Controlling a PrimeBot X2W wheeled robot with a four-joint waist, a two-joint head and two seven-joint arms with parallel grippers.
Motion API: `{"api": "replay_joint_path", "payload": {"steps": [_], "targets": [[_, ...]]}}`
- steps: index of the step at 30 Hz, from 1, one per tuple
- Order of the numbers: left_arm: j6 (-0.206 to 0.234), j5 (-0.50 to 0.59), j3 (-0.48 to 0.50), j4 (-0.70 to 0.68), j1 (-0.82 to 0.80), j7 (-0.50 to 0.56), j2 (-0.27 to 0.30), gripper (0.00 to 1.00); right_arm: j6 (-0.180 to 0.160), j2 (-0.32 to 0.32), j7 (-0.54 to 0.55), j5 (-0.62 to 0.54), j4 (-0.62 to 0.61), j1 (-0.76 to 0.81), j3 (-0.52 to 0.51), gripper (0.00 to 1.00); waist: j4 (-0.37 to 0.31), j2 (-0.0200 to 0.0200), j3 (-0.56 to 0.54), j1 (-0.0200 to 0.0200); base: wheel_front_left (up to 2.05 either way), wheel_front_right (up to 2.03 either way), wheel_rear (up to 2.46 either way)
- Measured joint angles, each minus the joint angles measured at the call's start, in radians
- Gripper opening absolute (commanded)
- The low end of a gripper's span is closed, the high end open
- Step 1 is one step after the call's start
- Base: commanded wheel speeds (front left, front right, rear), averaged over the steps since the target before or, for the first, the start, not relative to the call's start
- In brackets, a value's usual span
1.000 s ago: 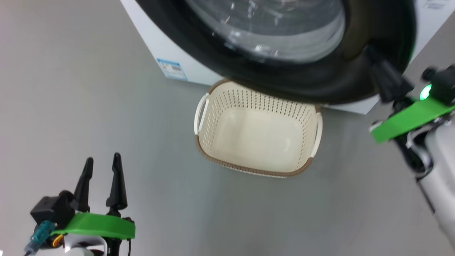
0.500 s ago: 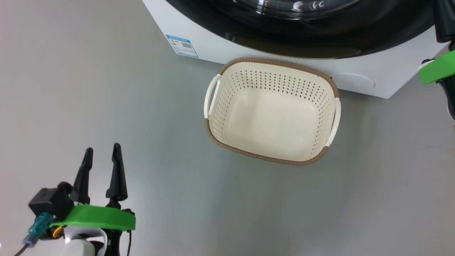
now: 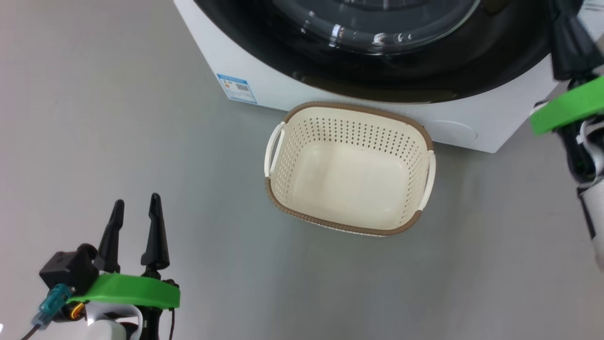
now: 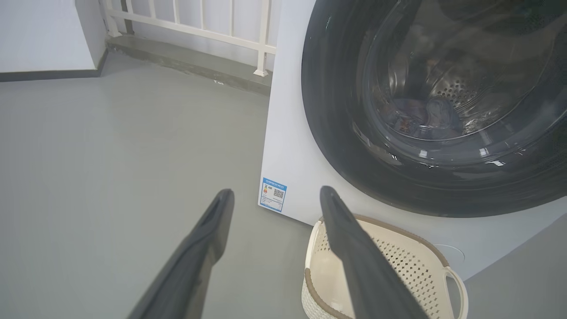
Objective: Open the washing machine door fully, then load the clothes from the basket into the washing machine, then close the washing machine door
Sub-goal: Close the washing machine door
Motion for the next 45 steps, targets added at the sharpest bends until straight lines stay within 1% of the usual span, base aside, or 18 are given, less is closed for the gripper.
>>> {"api": "replay_joint_path", "payload": {"steps": [1, 2, 9, 12, 18, 23, 31, 39, 45], "targets": [[0.000, 0.000, 0.000, 0.001, 0.001, 0.000, 0.000, 1.00, 0.000, 0.007, 0.000, 0.000, -0.007, 0.016, 0.000, 0.80, -0.004, 0.0000, -0.007, 0.0000, 0.00, 0.00, 0.00], [0.000, 0.000, 0.000, 0.003, 0.001, 0.000, 0.001, 1.00, 0.000, 0.012, 0.000, 0.000, -0.015, 0.034, 0.001, 1.00, -0.009, 0.0000, -0.014, 0.0000, 0.00, 0.00, 0.00], [0.000, 0.000, -0.003, 0.017, 0.025, 0.000, 0.007, 1.00, 0.000, 0.053, 0.000, 0.011, -0.103, 0.169, -0.006, 1.00, -0.057, 0.0000, -0.073, 0.0000, 0.00, 0.00, 0.00], [0.000, 0.000, -0.004, 0.020, 0.034, 0.000, 0.014, 1.00, 0.000, 0.071, 0.000, 0.012, -0.131, 0.236, 0.017, 1.00, -0.087, 0.0000, -0.101, 0.0000, 0.00, 0.00, 0.00], [0.000, 0.000, 0.001, 0.025, 0.067, 0.000, 0.022, 1.00, 0.000, 0.100, 0.000, 0.022, -0.168, 0.342, 0.063, 1.00, -0.160, 0.0000, -0.156, 0.0000, 0.00, 0.00, 0.00], [0.000, 0.002, 0.009, 0.022, 0.087, 0.000, 0.025, 1.00, -0.003, 0.117, 0.000, 0.062, -0.180, 0.414, 0.085, 1.00, -0.228, 0.0000, -0.198, -0.0001, 0.00, 0.00, 0.00], [0.000, 0.003, 0.022, 0.006, 0.109, 0.000, 0.025, 1.00, -0.003, 0.152, 0.000, 0.065, -0.207, 0.513, 0.058, 1.00, -0.321, 0.0000, -0.255, 0.0000, 0.00, 0.00, 0.00], [0.000, -0.003, 0.021, -0.006, 0.146, 0.000, 0.025, 1.00, -0.003, 0.170, 0.000, 0.061, -0.222, 0.600, 0.007, 1.00, -0.369, 0.0000, -0.312, 0.0000, 0.00, 0.00, 0.00], [0.000, -0.015, 0.012, -0.005, 0.146, 0.000, 0.025, 1.00, -0.003, 0.175, 0.000, 0.051, -0.223, 0.609, -0.004, 1.00, -0.372, 0.0000, -0.320, 0.0000, 0.00, 0.00, 0.00]]}}
